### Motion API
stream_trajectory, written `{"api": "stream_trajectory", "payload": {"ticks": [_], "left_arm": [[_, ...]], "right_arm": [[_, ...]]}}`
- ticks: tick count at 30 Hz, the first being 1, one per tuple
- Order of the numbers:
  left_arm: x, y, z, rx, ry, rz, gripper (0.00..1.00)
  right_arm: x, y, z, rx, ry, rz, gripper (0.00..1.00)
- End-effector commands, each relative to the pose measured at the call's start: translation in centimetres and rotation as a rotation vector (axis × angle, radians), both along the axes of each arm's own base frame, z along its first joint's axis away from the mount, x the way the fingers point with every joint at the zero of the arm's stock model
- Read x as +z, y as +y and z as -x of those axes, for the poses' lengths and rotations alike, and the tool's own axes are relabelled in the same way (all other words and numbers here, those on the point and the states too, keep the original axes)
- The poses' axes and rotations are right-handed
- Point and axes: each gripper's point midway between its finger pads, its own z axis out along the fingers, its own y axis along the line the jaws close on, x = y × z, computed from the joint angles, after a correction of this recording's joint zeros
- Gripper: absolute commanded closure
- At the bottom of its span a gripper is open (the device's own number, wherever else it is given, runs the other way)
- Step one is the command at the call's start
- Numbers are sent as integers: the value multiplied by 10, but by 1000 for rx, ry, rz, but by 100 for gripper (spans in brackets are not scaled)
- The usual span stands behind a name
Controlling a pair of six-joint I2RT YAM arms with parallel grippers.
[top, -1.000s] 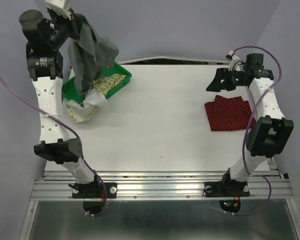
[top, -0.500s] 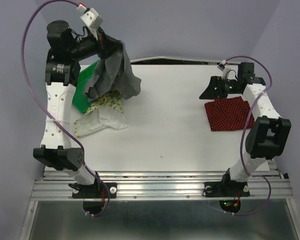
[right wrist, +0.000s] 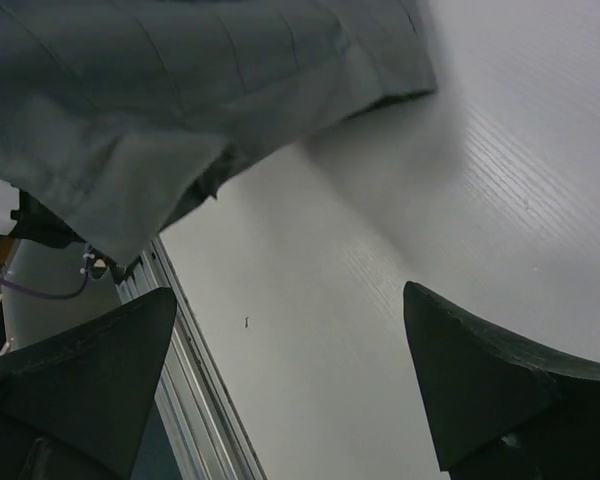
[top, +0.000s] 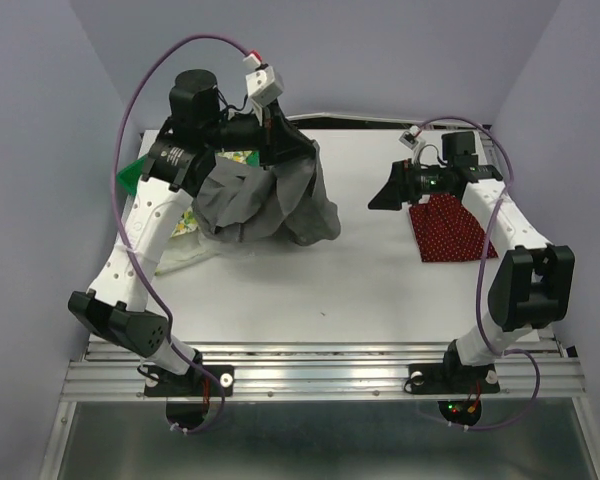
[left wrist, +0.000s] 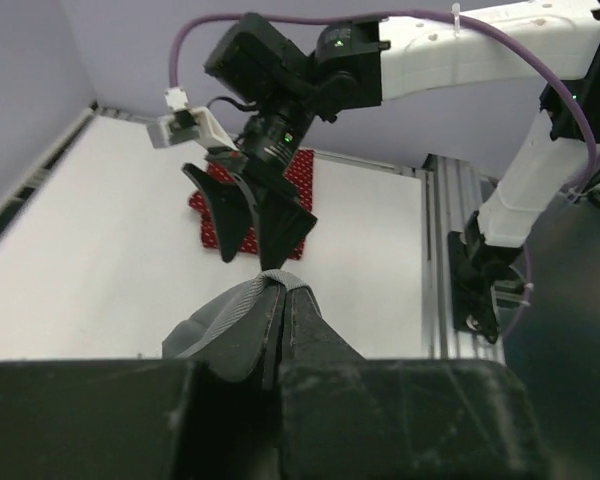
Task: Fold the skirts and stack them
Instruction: Move the skirt to the center of the board
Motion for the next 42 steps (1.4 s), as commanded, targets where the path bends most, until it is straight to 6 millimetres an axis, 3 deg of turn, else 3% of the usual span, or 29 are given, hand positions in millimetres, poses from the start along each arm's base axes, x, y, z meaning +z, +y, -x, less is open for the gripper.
{"api": "stream_trajectory", "payload": {"ticks": [1, 4, 6, 7, 8, 9, 12, 13, 15, 16, 18, 23, 29, 34, 40, 42], "left_arm": [[-12, -6, 14, -53, -11, -28, 65], [-37, 10, -20, 151, 4, -115, 45], [-49, 45, -54, 339, 26, -150, 44], [-66, 61, -67, 404, 70, -169, 44], [-74, 80, -80, 489, 95, -181, 44], [-86, 119, -104, 637, 123, -203, 44], [-133, 193, -133, 935, 188, -335, 44], [-160, 219, -136, 1007, 225, -397, 44], [-192, 247, -138, 1076, 239, -501, 44], [-224, 274, -136, 1115, 305, -575, 44], [-256, 297, -133, 1158, 358, -626, 47], [-297, 317, -145, 1199, 375, -681, 54], [-318, 336, -171, 1256, 392, -690, 56], [-324, 320, -187, 1148, 403, -642, 54], [-340, 300, -192, 1035, 459, -589, 49], [-342, 294, -193, 1005, 470, -569, 53]], "right_arm": [[14, 9, -6, 0, -82, -22, 0], [-1, 10, -8, -7, -54, 9, 0], [-8, 11, -9, -15, -36, 32, 0], [-14, 12, -10, -26, -27, 55, 0], [-18, 14, -11, -28, -24, 68, 0], [-21, 13, -12, -39, -14, 80, 0], [-31, 24, -6, -5, 13, 99, 0], [-35, 26, -5, -3, 18, 115, 0], [-42, 37, 2, 30, 21, 139, 0], [-47, 38, 2, 27, 27, 158, 0], [-53, 42, 5, 30, 40, 166, 0], [-56, 45, 5, 31, 52, 165, 0], [-58, 43, 7, 29, 56, 178, 0], [-60, 41, 7, 27, 58, 195, 0], [-59, 40, 6, 26, 54, 203, 0], [-61, 40, 6, 28, 60, 205, 0]]}}
